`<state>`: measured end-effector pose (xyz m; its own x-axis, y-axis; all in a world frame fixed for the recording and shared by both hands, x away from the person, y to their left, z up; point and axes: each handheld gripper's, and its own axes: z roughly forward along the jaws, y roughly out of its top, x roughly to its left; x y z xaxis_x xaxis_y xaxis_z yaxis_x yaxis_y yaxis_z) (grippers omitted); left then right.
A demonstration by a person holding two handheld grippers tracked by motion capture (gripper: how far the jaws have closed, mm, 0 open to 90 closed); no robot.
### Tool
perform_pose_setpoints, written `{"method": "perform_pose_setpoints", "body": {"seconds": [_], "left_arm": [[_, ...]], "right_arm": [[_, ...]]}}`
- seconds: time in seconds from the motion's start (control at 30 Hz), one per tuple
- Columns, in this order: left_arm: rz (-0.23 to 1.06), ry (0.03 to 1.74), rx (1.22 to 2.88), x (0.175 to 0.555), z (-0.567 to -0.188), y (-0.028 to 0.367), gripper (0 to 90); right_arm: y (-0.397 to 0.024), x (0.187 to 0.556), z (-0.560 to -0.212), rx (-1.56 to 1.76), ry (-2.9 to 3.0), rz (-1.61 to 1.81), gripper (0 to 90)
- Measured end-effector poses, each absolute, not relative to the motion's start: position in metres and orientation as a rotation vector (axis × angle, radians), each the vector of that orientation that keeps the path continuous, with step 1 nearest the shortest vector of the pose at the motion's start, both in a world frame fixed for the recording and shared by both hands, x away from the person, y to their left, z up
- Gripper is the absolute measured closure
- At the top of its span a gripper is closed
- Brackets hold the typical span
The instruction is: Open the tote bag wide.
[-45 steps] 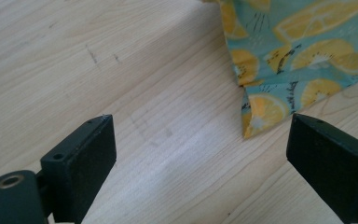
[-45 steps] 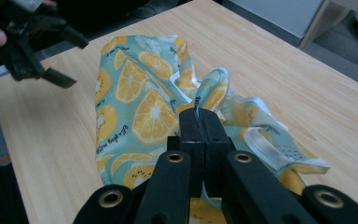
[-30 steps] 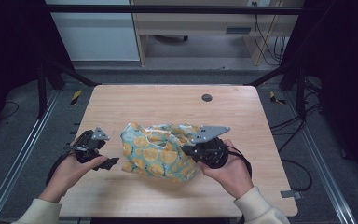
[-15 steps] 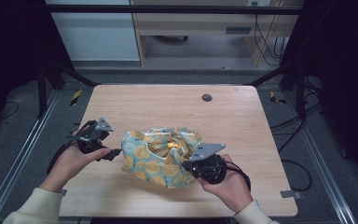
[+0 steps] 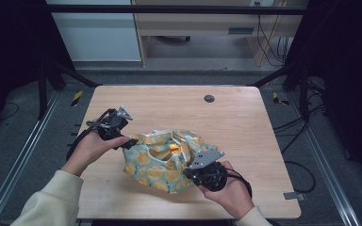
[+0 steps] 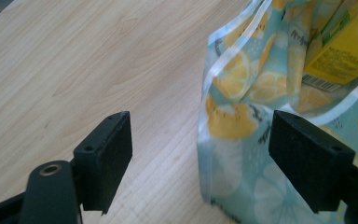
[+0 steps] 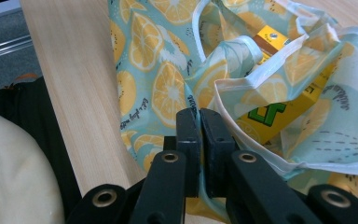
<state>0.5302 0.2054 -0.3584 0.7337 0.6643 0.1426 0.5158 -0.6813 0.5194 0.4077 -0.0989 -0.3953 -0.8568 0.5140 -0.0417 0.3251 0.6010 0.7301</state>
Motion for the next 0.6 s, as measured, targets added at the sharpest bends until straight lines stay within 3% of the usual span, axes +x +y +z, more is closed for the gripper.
{"method": "perform_pose_setpoints", "body": {"seconds": [0.3,0.47,0.6], "left_arm": [[0.419,0.884,2.553,0.544,-0.371,0.180,22.7],[0.394,0.862,2.583,0.543,-0.376,0.175,35.8],[0.366,0.836,2.587,0.537,-0.378,0.175,55.3]], "right_arm": [[-0.100,0.407,-0.400,0.688,2.593,1.102,87.2],[-0.101,0.406,-0.401,0.698,2.593,1.106,87.0],[-0.102,0.407,-0.402,0.703,2.593,1.108,86.7]]}}
